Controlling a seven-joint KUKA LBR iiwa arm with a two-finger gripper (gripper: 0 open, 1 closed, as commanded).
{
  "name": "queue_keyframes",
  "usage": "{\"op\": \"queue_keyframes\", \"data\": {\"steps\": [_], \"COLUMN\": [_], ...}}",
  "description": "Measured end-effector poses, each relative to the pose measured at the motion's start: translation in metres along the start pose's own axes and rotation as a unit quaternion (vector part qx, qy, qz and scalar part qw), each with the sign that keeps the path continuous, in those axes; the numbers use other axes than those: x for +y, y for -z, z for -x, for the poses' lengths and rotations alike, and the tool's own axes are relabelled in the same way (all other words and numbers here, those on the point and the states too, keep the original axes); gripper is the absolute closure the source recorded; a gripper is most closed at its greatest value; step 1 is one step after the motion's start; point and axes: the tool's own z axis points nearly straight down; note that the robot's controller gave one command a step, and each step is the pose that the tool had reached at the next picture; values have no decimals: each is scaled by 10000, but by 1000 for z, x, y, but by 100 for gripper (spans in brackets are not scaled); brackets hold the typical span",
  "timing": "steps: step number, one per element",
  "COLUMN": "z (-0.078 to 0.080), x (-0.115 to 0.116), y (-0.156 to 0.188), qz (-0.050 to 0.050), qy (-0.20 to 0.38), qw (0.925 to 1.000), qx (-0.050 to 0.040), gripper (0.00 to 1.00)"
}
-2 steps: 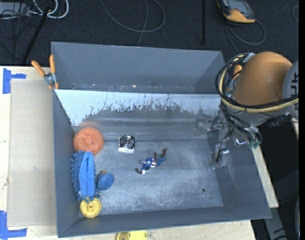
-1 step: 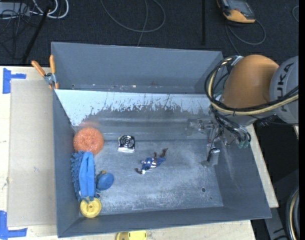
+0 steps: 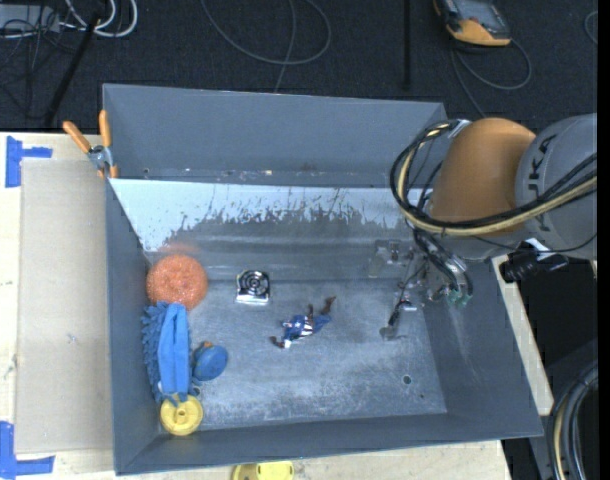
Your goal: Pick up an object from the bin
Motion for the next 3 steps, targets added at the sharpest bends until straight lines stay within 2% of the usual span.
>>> {"op": "queue_keyframes", "data": {"steps": [1,2,3], "z": [5,-2,6], "x": [38,58,72], "y": [-6,-32,-40], "qz": [-9,-5,-2], "qy": [914,1168,106], "qw": [9958,9931,9999], "qx": [-28,-28,-29], "gripper": [0,0,0]}}
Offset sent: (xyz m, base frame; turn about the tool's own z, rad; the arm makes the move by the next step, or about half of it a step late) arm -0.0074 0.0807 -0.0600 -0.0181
